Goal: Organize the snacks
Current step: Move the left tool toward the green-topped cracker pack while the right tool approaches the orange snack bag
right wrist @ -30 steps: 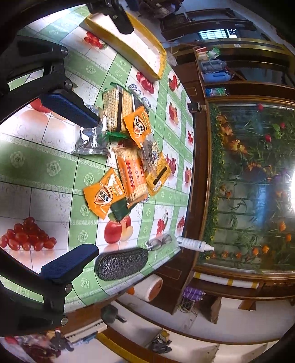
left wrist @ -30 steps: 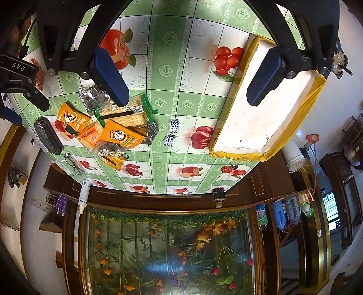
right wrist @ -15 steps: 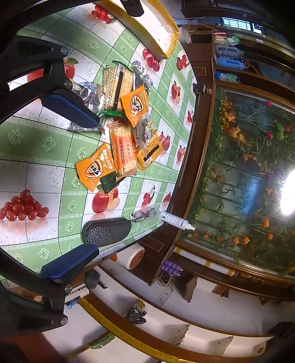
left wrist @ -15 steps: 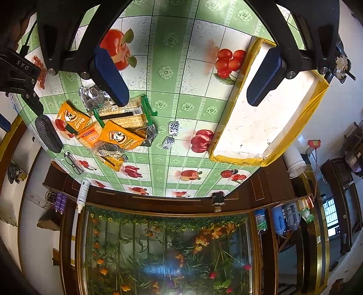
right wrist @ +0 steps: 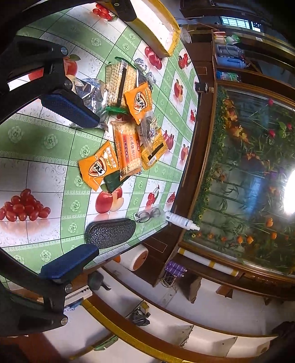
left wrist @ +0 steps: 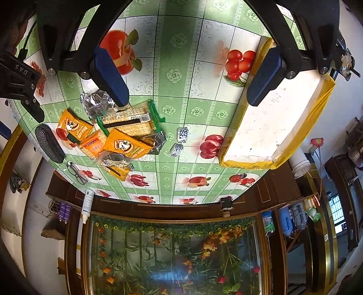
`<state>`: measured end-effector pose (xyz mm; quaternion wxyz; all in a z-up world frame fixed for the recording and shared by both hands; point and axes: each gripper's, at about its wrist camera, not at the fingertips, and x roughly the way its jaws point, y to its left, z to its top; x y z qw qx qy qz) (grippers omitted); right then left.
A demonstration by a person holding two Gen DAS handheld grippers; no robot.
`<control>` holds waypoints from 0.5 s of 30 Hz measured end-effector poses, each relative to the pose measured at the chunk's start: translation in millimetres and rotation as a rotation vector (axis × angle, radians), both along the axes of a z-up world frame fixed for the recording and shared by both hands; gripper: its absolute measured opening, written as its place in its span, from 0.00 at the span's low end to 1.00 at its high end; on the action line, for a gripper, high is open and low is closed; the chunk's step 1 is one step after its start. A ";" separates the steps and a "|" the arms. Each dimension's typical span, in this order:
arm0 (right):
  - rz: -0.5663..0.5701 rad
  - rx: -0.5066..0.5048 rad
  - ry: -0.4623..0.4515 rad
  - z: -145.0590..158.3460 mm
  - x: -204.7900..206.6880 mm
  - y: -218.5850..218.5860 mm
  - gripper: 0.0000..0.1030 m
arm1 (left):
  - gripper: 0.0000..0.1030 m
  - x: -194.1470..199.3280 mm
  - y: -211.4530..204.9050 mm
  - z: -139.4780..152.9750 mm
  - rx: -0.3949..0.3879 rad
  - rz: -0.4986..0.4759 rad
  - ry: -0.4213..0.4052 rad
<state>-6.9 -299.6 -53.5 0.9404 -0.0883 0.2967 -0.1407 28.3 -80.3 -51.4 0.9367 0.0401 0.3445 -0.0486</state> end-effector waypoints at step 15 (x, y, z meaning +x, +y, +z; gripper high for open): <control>0.160 0.465 0.097 -36.2 14.4 -54.2 1.00 | 1.00 62.5 -31.2 -41.8 -0.030 -0.273 0.185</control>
